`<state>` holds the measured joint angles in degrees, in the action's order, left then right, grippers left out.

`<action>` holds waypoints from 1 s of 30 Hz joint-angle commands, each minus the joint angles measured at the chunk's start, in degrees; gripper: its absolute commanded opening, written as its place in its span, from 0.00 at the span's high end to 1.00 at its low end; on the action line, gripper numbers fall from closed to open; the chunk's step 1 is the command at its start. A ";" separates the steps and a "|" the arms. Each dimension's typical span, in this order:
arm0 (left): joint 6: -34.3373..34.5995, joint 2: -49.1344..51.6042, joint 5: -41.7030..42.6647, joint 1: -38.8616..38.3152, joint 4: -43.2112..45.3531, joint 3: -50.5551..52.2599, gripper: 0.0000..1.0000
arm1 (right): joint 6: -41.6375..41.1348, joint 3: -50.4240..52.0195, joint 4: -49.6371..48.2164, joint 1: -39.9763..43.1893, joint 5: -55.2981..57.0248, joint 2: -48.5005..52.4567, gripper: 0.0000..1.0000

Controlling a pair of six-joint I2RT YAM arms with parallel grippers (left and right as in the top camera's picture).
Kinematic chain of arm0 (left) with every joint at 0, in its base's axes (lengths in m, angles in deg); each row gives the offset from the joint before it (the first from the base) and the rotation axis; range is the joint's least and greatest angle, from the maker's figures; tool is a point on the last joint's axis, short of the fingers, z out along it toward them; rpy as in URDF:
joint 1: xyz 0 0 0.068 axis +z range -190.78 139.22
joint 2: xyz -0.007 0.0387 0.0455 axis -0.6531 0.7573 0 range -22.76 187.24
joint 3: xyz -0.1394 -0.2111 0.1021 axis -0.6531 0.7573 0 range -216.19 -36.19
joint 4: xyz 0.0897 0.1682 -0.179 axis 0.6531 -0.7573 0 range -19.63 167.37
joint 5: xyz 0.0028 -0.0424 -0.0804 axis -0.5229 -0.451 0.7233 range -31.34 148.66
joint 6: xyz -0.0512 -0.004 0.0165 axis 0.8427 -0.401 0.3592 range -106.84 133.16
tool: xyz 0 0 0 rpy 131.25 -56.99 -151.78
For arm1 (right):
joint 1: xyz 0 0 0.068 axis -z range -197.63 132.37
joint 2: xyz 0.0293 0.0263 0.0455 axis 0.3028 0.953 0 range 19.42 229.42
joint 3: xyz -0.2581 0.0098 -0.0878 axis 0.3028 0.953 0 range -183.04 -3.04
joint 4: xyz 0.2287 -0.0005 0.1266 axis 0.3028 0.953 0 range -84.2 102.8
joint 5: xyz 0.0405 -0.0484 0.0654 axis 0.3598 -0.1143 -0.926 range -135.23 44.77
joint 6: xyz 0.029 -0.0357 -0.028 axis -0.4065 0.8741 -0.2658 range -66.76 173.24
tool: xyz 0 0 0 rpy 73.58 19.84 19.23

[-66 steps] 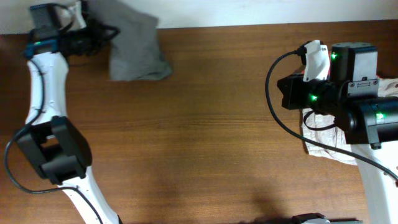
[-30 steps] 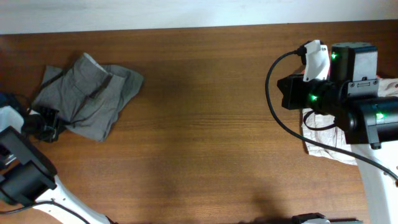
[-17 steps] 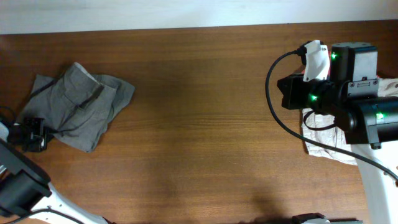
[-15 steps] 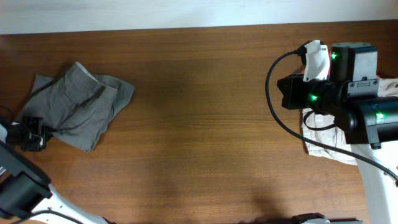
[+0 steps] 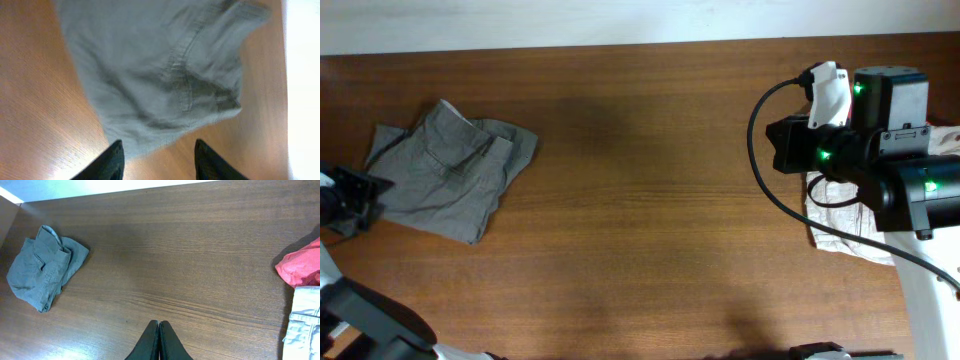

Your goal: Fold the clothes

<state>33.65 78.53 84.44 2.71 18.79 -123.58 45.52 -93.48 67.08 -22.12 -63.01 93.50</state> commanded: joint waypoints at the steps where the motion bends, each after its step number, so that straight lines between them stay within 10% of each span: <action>1: -14.08 -1.64 -1.70 -2.43 6.84 0.04 0.55 | -0.22 -0.55 -0.48 0.02 0.72 -0.61 0.95; 6: -30.40 0.90 -5.92 -9.84 17.20 0.04 0.85 | -0.24 -0.55 -0.90 0.02 0.70 -0.52 0.95; 12: -42.75 8.33 -16.72 -19.82 23.54 0.04 0.99 | -2.69 -0.55 -0.52 0.02 0.48 -0.11 0.95; 27: -38.73 25.59 -27.43 -22.95 31.85 0.04 1.00 | -3.72 -0.55 1.81 0.02 0.50 -0.11 0.95; 30: -27.56 27.17 -34.14 -22.05 31.85 0.04 1.00 | -3.74 -0.55 2.21 0.02 0.50 -0.11 0.95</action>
<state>-3.48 102.40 57.86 -20.57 50.98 -123.78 42.46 -93.48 68.94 -22.12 -63.01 93.50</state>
